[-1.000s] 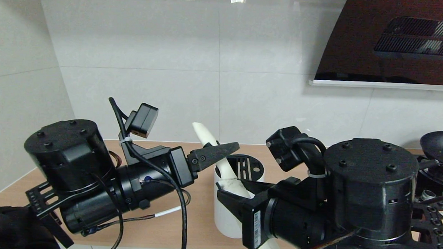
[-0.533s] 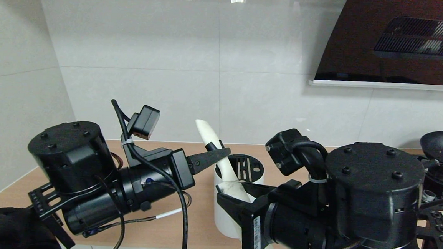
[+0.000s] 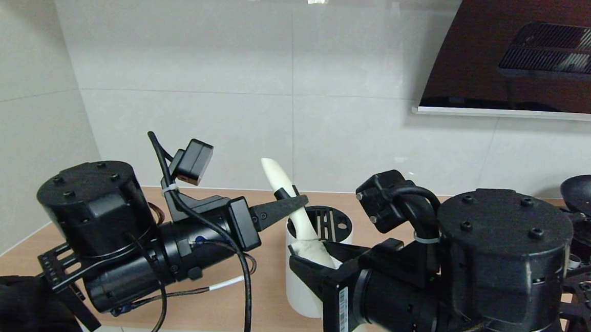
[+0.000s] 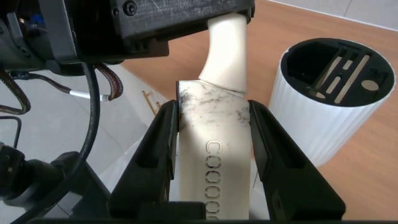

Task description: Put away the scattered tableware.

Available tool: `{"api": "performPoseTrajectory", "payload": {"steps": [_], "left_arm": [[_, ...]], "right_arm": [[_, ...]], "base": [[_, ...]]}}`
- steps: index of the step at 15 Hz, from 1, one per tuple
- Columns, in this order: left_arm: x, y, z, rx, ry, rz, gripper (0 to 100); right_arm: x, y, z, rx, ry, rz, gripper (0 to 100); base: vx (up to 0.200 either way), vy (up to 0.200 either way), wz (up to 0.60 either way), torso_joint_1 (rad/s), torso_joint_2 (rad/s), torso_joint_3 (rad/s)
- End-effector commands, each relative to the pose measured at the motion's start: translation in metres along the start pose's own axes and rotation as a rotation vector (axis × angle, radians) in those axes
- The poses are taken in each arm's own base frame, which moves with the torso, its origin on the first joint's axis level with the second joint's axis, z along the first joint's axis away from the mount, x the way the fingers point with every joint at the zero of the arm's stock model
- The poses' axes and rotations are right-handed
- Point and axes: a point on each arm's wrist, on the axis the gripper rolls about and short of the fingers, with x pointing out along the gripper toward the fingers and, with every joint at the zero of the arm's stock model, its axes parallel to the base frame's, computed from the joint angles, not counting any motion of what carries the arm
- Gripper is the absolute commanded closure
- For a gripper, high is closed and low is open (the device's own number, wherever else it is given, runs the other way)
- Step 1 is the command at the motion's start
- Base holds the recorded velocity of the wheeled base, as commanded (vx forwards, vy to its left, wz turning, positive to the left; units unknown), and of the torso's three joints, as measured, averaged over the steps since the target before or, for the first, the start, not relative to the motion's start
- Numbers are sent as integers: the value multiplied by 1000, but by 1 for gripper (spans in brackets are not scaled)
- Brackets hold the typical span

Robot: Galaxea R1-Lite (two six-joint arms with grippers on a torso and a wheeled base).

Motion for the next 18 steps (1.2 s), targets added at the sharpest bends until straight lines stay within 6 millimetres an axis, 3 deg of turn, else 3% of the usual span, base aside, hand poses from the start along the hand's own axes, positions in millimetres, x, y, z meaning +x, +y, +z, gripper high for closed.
{"api": "performPoseTrajectory", "payload": {"steps": [1,2,3,9,12,15,16,18], "left_arm": [[0,0,0,1,-4,1,100],[0,0,0,1,-4,1,100],[1,-1,0,1,-5,0,100],[2,-4,3,5,-17,-6,100],[4,-7,9,19,-46,-1,100],[4,-11,31,73,-97,51,100],[14,-14,44,122,-161,118,100],[27,-17,59,202,-202,178,100]], "right_arm": [[0,0,0,0,0,0,100],[0,0,0,0,0,0,100],[0,0,0,0,1,0,0],[-2,0,2,4,-7,2,0],[-14,-5,15,14,-57,-13,0],[-28,-28,36,38,-135,-77,0],[-35,-40,46,49,-173,-108,0],[-42,-40,51,48,-193,-106,0]], "base": [[0,0,0,0,0,0],[0,0,0,0,0,0],[0,0,0,0,0,0],[0,0,0,0,0,0],[0,0,0,0,0,0],[0,0,0,0,0,0],[0,0,0,0,0,0],[0,0,0,0,0,0]]}}
